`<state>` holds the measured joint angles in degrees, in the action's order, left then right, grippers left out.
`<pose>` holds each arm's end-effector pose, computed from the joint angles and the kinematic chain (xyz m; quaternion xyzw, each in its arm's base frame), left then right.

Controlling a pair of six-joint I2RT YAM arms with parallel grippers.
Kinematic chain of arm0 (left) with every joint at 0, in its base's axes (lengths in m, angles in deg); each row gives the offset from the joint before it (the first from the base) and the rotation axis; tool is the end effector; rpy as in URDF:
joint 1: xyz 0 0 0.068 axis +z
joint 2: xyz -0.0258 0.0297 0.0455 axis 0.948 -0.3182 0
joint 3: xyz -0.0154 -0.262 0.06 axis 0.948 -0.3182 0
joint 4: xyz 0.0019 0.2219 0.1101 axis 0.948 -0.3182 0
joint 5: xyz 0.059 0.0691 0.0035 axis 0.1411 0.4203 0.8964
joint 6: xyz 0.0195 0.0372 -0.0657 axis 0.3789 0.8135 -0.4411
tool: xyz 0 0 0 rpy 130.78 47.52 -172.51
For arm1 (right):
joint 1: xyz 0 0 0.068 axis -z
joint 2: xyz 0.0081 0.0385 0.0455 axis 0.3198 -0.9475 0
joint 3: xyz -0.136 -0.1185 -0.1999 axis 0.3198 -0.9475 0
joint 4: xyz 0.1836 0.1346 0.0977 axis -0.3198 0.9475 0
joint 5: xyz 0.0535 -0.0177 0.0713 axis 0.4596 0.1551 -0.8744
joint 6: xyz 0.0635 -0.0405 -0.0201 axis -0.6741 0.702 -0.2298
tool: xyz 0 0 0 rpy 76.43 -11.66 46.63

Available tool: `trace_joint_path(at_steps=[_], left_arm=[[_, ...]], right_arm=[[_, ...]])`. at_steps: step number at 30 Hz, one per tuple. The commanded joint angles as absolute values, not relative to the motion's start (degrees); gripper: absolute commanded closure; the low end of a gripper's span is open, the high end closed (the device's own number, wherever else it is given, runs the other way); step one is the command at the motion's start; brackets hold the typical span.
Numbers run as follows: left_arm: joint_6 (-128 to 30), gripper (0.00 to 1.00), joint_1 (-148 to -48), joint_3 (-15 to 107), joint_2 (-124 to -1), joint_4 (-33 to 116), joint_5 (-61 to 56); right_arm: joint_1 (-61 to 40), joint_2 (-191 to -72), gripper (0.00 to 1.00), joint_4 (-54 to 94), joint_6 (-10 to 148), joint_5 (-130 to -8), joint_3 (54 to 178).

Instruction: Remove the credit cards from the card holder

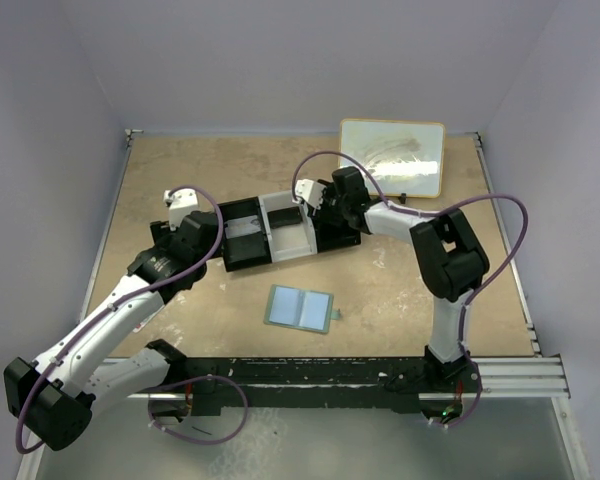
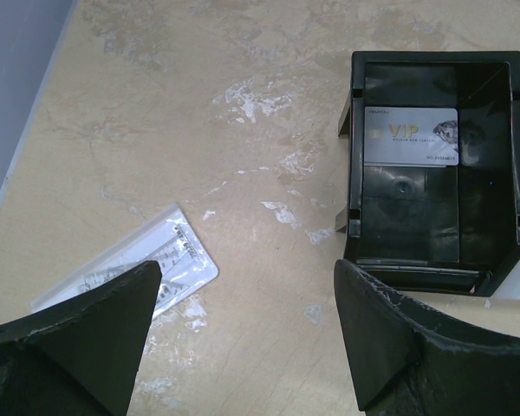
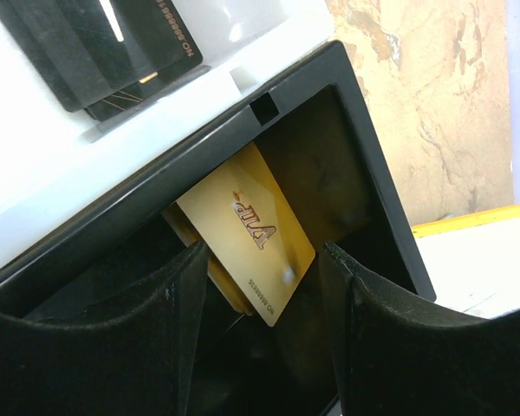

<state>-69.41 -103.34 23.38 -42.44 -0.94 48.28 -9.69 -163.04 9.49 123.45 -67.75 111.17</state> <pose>0.1884 -0.0642 0.2749 -0.1345 0.8651 0.1028 0.4721 0.3932 0.2200 0.1680 -0.5577 0.6745 -0.0348 0.4825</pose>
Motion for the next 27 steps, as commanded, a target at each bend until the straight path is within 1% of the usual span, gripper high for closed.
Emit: trace_joint_path(at_steps=[1,9,13,16,17,18,22,25,27], left_arm=[[-68.52,0.22,-103.08,23.10,-42.33,1.04,48.04],[-68.36,0.22,-103.04,22.98,-42.31,1.09,47.55],[-68.31,0.22,-103.08,22.97,-42.26,1.21,47.19],[-68.17,0.22,-103.08,22.93,-42.15,1.47,46.54],[-68.17,0.22,-103.08,22.85,-42.09,1.49,46.35],[-68.04,0.22,-103.08,22.85,-41.99,1.61,46.11],[-67.66,0.22,-103.15,22.57,-41.81,2.33,44.41],[-67.54,0.23,-103.17,22.57,-42.13,2.46,43.58],[-67.51,0.23,-103.17,22.57,-42.29,2.63,42.58]], right_arm=[[-9.07,-159.09,0.42,12.28,123.01,-71.50,112.90],[-8.85,-157.17,0.42,12.29,120.87,-71.45,112.93],[-8.83,-150.21,0.42,6.98,113.07,-68.34,110.52],[-8.86,-141.49,0.41,1.40,100.91,-66.89,106.16],[-8.86,-138.38,0.39,0.76,95.63,-66.41,104.78],[-8.83,-135.02,0.32,2.66,88.76,-65.28,104.17],[-8.86,-128.55,0.26,14.92,70.00,-66.76,102.57],[-8.79,-122.90,0.27,16.62,57.97,-69.43,95.39],[-9.04,-118.73,0.28,13.68,49.13,-71.43,88.81]])
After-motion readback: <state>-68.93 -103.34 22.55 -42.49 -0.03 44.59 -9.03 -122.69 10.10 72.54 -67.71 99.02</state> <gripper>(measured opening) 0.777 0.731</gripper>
